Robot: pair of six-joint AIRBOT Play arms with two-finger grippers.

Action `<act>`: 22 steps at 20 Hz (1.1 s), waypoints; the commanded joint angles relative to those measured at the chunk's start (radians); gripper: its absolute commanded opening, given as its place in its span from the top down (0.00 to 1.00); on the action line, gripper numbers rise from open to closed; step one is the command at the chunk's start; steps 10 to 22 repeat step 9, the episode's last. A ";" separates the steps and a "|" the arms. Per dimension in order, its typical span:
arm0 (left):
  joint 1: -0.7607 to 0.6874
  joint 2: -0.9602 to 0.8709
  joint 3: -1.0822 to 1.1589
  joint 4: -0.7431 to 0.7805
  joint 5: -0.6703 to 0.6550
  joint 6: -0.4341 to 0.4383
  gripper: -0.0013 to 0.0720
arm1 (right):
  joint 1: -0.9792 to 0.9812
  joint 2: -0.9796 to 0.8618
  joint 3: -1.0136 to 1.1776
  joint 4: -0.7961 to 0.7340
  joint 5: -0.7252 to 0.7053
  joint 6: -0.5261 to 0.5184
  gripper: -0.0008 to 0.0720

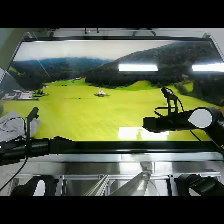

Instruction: Fold the shirts.

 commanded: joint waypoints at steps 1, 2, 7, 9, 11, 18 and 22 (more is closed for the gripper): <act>0.000 0.041 -0.019 0.001 0.000 0.000 0.95 | 0.007 0.003 -0.010 0.010 -0.019 0.001 0.96; 0.000 0.054 -0.019 0.001 0.006 0.000 0.95 | 0.007 0.003 -0.010 0.010 -0.019 0.000 0.96; 0.000 0.128 -0.019 0.001 0.018 -0.025 0.95 | 0.007 0.003 -0.010 0.010 -0.019 0.001 0.96; 0.000 0.153 -0.019 0.001 0.018 -0.029 0.95 | 0.007 0.003 -0.010 0.010 -0.019 0.001 0.96; 0.000 0.153 -0.019 0.001 0.018 -0.029 0.95 | 0.007 0.003 -0.010 0.010 -0.019 0.001 0.96; 0.000 0.153 -0.019 0.001 0.018 -0.029 0.95 | 0.007 0.003 -0.010 0.010 -0.019 0.001 0.96; 0.000 0.153 -0.019 0.001 0.018 -0.029 0.95 | 0.007 0.003 -0.010 0.010 -0.019 0.001 0.96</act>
